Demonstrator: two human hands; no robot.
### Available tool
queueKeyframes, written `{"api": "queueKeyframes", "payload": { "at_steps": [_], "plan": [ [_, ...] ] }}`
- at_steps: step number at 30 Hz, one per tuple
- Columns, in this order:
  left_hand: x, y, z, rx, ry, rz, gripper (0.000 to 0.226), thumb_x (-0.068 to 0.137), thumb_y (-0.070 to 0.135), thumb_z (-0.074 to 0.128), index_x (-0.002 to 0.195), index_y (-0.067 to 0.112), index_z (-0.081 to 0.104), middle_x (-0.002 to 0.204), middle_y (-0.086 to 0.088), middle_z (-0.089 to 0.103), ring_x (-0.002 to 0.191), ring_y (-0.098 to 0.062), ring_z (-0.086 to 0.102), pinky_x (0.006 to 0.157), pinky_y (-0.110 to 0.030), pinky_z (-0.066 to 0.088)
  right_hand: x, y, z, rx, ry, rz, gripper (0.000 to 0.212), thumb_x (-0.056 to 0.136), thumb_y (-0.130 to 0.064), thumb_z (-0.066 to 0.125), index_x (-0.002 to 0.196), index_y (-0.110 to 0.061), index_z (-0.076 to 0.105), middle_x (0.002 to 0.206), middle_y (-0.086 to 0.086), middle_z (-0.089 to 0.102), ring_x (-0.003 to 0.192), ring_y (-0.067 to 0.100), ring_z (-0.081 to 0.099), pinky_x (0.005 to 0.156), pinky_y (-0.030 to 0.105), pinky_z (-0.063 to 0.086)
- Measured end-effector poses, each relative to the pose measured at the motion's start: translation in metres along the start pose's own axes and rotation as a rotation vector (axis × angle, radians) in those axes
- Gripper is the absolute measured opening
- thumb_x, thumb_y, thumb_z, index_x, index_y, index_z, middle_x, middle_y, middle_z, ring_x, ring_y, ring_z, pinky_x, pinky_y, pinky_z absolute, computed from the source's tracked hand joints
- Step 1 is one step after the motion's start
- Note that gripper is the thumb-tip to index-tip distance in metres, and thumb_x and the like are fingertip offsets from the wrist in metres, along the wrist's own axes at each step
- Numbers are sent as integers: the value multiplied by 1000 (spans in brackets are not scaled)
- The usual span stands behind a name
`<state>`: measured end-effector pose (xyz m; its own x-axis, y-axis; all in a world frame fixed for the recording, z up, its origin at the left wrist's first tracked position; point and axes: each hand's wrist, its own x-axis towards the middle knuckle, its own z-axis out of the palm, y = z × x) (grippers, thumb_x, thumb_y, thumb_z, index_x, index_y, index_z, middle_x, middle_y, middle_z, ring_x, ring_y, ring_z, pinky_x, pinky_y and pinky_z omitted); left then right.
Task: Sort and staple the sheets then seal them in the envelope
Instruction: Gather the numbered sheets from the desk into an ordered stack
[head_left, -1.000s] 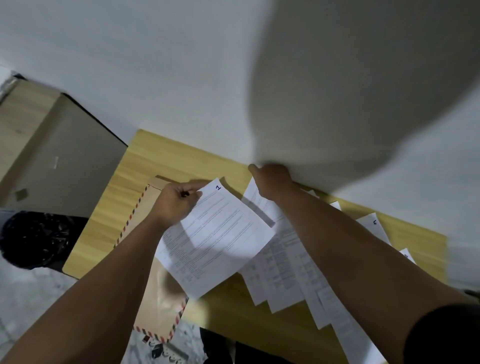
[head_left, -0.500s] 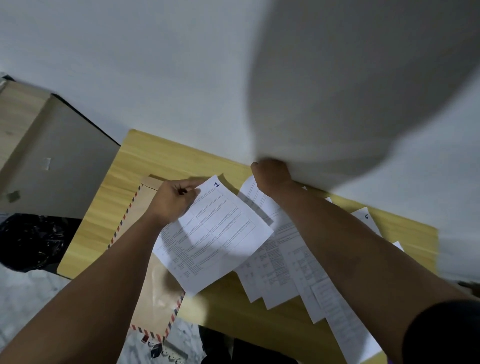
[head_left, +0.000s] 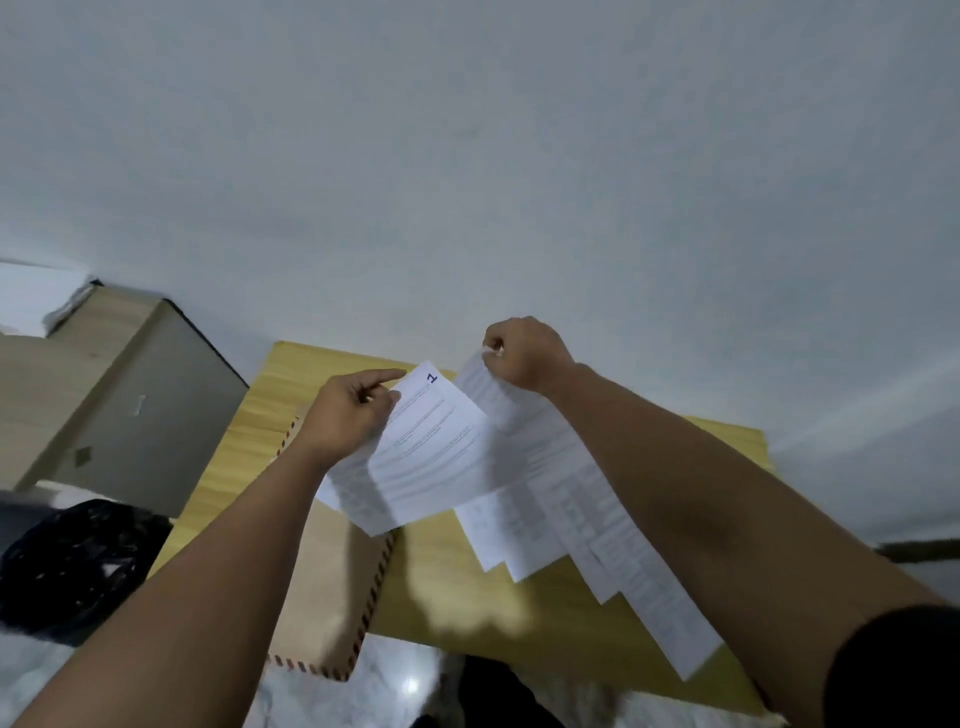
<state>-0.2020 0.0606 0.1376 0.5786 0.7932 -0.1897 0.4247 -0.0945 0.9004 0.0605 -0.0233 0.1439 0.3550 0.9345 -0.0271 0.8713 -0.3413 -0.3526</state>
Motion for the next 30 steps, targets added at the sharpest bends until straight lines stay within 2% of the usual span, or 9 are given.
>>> {"api": "queueKeyframes", "payload": {
  "at_steps": [4,10,14,16,20,22,25,27,30],
  "plan": [
    [-44,41,-19,42,52,95,14,97,14,66,103,22,77,68,7,58,52,-2,45,55,-13,41,-40,-32,-60,0,38,-23,16,93,-30,59,92,-25,74,89,-10,72,90,21,67,86,39,53],
    [-103,97,-47,74,82,254,9,96,22,71,89,18,76,83,-11,73,68,-12,56,64,-26,45,-98,-82,-141,178,208,-53,16,93,-29,66,96,-22,80,95,-9,78,90,13,70,84,34,58],
    [-129,127,-55,73,136,362,14,95,26,71,83,20,73,74,3,72,64,-8,57,66,-29,47,-128,-112,-180,316,278,-105,15,94,-23,67,96,-19,81,95,-9,78,91,8,71,83,24,52],
    [-141,141,-58,71,155,410,15,96,28,71,82,22,72,74,8,71,64,-8,58,65,-28,48,-140,-125,-193,411,277,-121,14,94,-21,68,91,-18,81,91,-11,78,92,8,71,82,23,51],
    [-159,164,-62,84,229,492,11,97,28,71,88,21,71,94,6,72,76,-8,65,65,-20,47,-160,-150,-213,569,252,-151,15,95,-18,68,90,-10,81,93,-4,79,93,10,72,87,25,53],
    [-163,169,-63,97,286,551,7,96,26,73,90,24,71,108,6,64,90,-8,64,75,-16,46,-168,-159,-217,621,228,-147,17,96,-19,68,90,-8,80,88,-7,76,80,1,66,80,21,48],
    [-163,173,-69,143,335,592,4,95,27,74,91,28,72,122,5,59,111,-12,58,96,-26,44,-173,-168,-220,711,153,-128,16,96,-22,68,91,-12,79,81,-9,71,75,6,59,75,24,45],
    [-163,176,-71,154,347,580,3,95,31,73,92,31,72,122,10,64,115,-10,59,100,-33,45,-175,-172,-221,785,115,-122,14,97,-22,67,92,-18,79,80,-9,70,75,9,59,75,28,45],
    [-166,182,-72,64,302,537,5,95,27,72,92,24,74,101,13,74,98,-5,67,88,-28,50,-177,-177,-223,871,97,-99,11,98,-24,68,94,-25,78,90,-3,68,84,17,56,78,34,41]
  ]
}}
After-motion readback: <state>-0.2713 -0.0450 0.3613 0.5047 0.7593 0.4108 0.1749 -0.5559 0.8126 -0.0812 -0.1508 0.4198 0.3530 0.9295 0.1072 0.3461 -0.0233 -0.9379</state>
